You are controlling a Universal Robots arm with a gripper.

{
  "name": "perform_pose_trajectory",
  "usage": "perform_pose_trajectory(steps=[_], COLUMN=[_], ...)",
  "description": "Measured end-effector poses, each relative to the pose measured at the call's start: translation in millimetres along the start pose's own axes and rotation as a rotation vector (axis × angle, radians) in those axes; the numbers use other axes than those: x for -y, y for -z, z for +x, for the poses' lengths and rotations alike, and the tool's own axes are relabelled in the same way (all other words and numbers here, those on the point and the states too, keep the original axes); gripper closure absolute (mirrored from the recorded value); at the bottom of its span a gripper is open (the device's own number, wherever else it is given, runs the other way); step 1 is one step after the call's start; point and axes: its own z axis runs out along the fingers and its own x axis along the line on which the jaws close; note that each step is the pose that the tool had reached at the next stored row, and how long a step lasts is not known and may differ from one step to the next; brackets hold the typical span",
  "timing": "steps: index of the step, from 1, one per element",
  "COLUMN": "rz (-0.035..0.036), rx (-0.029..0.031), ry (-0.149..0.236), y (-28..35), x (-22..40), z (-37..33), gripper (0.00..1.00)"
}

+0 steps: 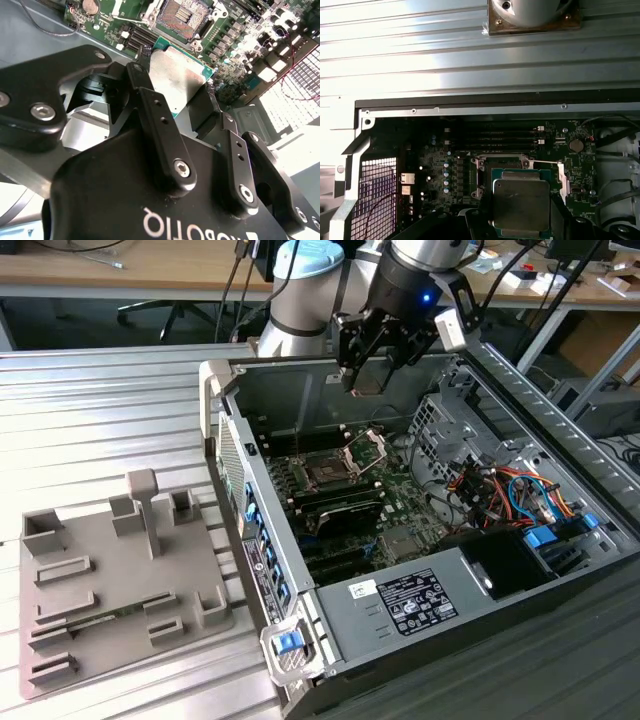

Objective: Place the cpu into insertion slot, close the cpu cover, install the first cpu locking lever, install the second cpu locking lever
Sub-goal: 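Place the cpu into insertion slot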

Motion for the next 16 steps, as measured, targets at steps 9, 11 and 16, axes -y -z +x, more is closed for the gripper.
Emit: perform_pose_trajectory(steps=[9, 11, 16], rz=[0.0, 0.0001, 0.0], rx=[0.0, 0.0, 0.0], ry=[0.0, 0.0, 0.0], y=[-6.7, -7.4, -8.2], x=[0.6, 0.7, 0.7], z=[-0.1, -0.1, -0.1], gripper=[0.45, 0.45, 0.45])
